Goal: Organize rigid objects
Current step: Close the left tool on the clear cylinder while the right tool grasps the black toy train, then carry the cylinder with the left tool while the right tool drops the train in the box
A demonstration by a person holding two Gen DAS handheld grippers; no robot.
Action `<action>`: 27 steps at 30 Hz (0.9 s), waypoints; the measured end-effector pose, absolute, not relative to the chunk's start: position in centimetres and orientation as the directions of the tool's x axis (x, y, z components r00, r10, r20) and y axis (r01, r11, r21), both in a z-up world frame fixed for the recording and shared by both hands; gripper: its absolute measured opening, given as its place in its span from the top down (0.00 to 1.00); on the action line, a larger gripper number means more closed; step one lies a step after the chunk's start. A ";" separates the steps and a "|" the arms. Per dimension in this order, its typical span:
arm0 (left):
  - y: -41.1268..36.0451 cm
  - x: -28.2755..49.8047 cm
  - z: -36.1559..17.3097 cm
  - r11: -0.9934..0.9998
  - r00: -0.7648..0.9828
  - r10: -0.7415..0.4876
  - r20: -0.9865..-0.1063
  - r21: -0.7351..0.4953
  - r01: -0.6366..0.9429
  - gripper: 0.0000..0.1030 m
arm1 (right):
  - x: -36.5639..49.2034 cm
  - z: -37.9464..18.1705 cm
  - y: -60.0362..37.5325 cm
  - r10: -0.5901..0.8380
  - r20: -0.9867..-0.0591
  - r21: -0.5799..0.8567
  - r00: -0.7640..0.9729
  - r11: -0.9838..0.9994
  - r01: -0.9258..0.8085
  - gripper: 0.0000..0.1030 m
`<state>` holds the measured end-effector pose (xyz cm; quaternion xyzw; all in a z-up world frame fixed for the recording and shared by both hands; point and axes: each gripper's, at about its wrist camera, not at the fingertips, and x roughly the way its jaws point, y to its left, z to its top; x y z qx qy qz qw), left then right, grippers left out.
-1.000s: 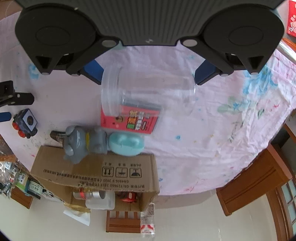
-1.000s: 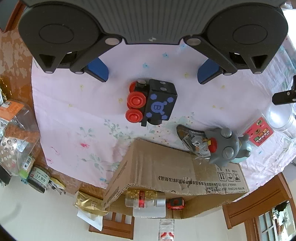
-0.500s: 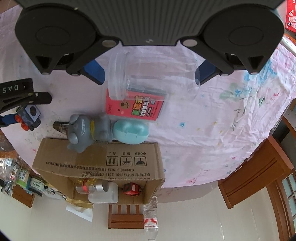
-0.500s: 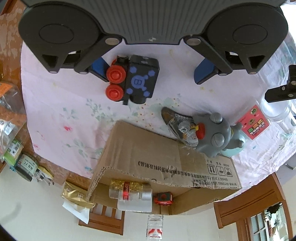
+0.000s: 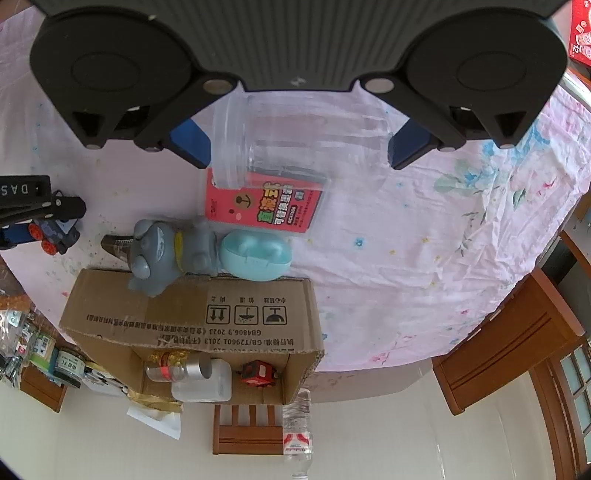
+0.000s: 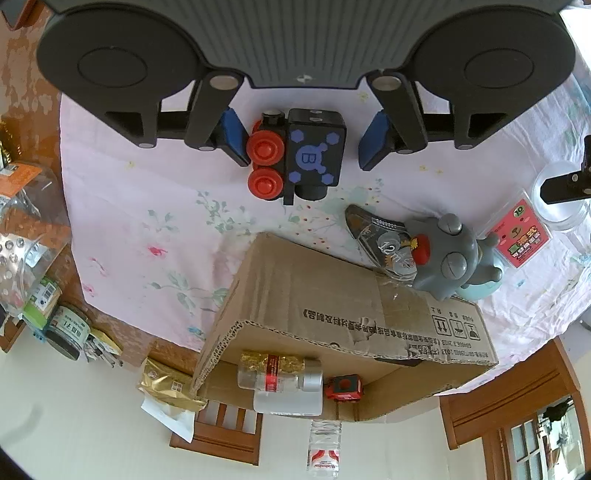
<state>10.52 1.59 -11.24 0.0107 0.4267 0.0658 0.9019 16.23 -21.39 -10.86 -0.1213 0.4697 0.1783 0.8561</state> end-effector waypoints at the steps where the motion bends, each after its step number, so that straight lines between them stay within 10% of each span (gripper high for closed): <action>1: 1.7 10.5 -11.2 0.992 0.627 0.122 -0.769 0.070 -0.107 0.02 | 16.2 -10.8 -21.3 0.190 -0.848 -0.043 0.495 0.906 -0.421 0.36; 27: 3.4 12.0 -8.4 0.987 0.558 -0.029 -0.830 0.063 0.146 0.10 | 16.7 -8.9 -21.1 0.169 -0.874 -0.080 0.455 0.875 -0.478 0.47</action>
